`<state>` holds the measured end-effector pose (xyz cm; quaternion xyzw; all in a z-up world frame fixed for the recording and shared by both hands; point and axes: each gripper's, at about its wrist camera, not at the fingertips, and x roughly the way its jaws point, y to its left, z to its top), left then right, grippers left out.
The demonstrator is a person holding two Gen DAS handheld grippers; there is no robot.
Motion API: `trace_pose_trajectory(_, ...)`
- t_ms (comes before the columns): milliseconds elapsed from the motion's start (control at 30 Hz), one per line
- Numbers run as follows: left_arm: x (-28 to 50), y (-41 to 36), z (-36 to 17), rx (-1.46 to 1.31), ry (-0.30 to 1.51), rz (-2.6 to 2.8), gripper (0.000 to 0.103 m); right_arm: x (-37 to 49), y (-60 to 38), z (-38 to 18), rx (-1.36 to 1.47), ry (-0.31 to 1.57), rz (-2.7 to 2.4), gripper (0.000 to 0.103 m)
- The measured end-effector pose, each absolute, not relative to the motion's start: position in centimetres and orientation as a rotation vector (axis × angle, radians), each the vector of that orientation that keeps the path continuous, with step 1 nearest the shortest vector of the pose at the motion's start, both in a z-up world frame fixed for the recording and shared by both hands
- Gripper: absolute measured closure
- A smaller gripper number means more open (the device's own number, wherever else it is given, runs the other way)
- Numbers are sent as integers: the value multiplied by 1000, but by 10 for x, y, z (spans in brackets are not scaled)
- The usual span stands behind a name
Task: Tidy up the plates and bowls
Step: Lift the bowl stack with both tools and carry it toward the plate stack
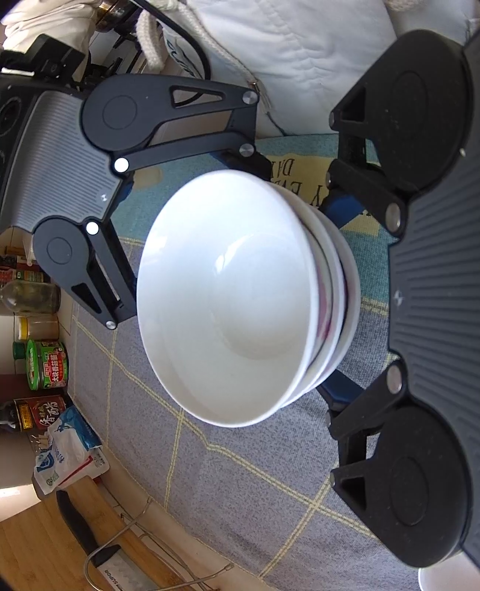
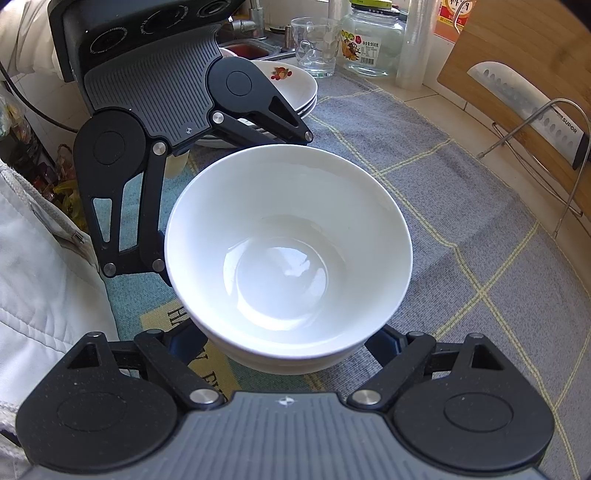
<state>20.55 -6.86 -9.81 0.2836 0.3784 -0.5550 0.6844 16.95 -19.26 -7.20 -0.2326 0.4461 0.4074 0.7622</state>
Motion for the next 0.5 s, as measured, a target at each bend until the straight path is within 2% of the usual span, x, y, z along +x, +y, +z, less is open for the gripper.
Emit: trace_pose_trajectory(500,196,-41,-74,586,850,-1142,22,173,-172,-50,-550,924,962,10)
